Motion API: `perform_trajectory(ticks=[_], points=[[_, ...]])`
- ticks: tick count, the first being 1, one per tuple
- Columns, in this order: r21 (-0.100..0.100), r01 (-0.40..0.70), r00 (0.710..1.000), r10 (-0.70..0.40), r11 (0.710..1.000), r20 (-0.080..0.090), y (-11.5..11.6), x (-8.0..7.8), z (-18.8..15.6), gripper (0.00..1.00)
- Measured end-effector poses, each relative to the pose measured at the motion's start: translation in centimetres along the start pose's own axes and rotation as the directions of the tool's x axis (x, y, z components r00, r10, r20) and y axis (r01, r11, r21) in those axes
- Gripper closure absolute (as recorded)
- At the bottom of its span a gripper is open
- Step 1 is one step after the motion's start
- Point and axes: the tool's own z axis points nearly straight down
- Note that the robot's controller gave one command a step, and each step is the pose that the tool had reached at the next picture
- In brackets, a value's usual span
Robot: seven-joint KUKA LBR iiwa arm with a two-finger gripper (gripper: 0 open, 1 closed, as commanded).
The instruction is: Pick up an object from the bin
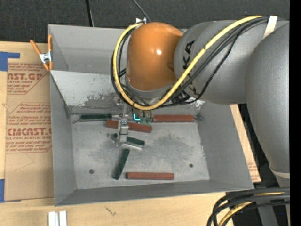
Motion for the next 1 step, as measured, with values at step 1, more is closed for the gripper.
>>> perform_trajectory(ticks=[1], points=[[-0.001, -0.001, 1.000, 0.001, 1.000, 0.007, -0.07, -0.18, -0.42, 0.00]])
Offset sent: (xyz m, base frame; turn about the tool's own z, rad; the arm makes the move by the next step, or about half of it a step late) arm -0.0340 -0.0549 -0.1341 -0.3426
